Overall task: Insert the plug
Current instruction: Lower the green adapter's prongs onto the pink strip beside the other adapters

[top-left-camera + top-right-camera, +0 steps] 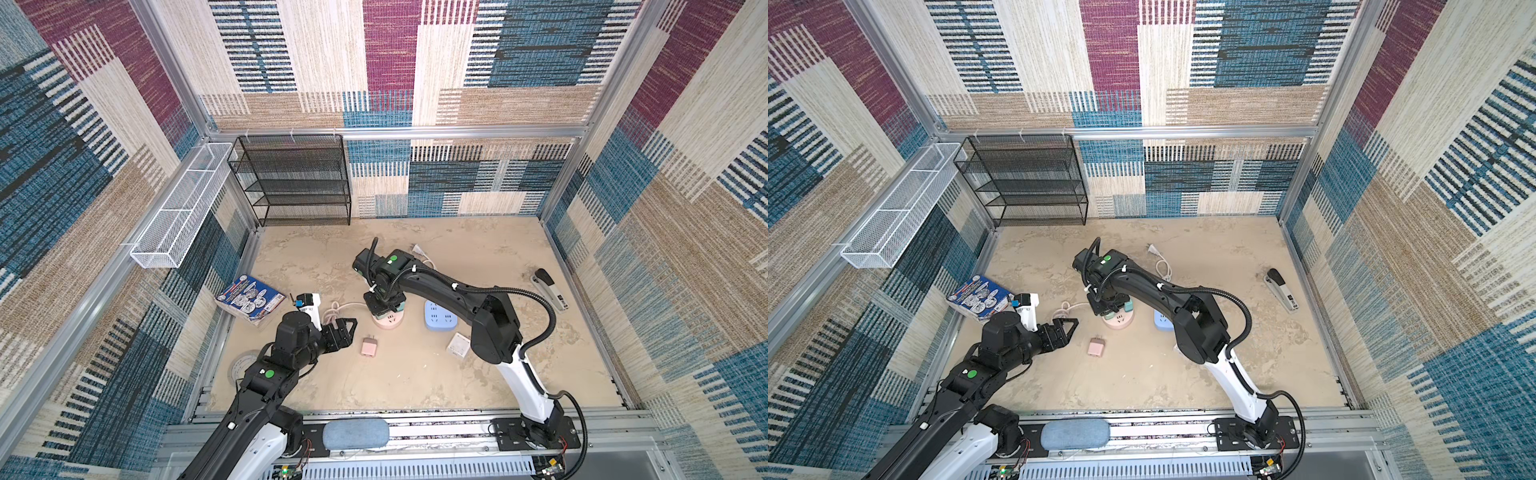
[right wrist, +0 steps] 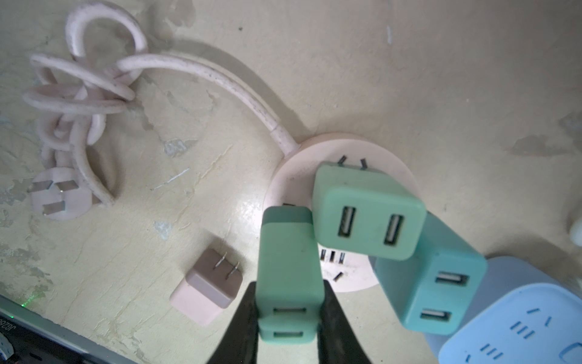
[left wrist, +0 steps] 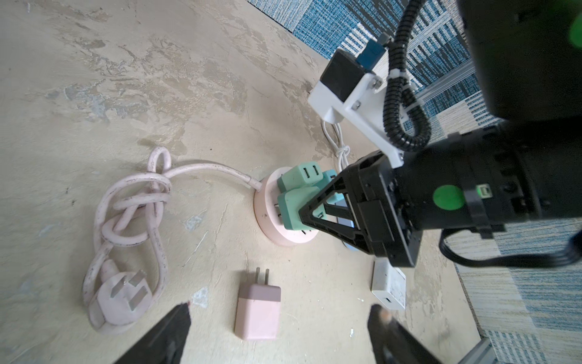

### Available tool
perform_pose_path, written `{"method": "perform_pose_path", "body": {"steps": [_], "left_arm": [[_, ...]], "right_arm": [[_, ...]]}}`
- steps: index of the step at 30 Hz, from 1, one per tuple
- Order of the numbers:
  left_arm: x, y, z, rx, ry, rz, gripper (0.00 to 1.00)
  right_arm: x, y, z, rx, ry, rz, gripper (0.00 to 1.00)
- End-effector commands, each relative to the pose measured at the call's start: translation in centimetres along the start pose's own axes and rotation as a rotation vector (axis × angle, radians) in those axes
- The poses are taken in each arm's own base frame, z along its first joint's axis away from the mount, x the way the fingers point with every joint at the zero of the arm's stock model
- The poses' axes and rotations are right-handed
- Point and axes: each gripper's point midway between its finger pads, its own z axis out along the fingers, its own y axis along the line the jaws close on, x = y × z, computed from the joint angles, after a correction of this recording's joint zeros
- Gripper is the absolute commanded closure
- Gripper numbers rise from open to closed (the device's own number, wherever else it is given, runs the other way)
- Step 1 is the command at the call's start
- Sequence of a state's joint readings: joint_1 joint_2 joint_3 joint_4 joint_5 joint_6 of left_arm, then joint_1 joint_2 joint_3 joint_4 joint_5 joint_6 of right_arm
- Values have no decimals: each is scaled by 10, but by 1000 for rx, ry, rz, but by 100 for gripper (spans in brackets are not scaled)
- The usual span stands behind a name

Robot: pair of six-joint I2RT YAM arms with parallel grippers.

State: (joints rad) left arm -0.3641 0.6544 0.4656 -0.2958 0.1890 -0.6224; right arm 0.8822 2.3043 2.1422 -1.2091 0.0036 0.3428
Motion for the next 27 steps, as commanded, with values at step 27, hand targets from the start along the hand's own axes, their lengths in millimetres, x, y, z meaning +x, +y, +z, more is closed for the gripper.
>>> {"method": "perform_pose_path", "body": {"steps": [27], "left_arm": [[-1, -1, 6, 21, -7, 4, 10]], "right_arm": [[-17, -18, 32, 55, 60, -7, 100]]}}
